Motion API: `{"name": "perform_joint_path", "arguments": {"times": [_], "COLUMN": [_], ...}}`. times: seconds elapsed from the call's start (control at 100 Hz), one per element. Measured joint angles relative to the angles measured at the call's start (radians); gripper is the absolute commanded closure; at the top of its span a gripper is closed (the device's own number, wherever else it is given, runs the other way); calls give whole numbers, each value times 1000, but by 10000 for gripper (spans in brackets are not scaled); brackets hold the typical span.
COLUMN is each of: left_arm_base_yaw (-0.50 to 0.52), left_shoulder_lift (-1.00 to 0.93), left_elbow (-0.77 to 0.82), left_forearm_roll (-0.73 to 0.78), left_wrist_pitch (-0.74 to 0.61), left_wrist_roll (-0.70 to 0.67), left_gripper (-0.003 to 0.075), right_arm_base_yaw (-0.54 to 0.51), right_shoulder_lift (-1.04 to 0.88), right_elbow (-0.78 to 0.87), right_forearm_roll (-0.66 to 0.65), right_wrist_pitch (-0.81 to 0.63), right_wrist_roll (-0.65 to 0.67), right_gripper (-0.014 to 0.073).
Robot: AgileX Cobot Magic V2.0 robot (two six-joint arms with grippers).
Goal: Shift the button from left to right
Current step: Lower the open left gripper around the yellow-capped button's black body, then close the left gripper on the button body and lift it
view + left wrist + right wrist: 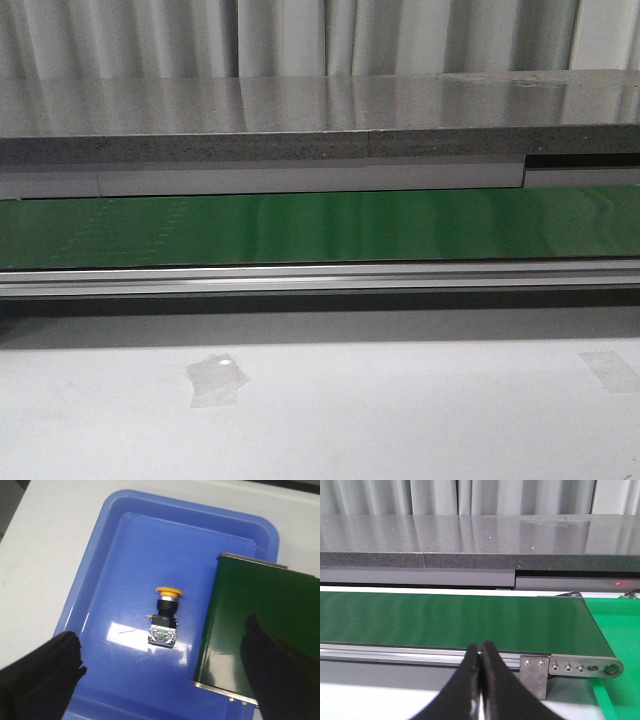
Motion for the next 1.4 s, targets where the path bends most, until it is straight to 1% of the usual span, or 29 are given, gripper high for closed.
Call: {"name": "perform_joint_path", "arguments": {"times": [0.25,0.61,1.05,1.4], "left_arm_base_yaw": [58,65,65,61], "left_shoulder_lift": [182,325,423,447], "left_elbow": [-28,-33,-33,-33], "left_forearm_roll": [-33,-77,-90,-101], "left_wrist_pitch": [-19,-100,-126,-162], "left_wrist_roll": [38,44,45,46], "left_gripper": [103,103,103,103], "right_arm_base_yaw": [0,0,0,0], "right_shoulder_lift": [0,0,0,0], "right_elbow": [0,0,0,0], "right_forearm_roll": [0,0,0,0], "right_wrist_pitch": [0,0,0,0], "right_wrist_roll": [0,0,0,0], "right_gripper": [694,694,694,694]}}
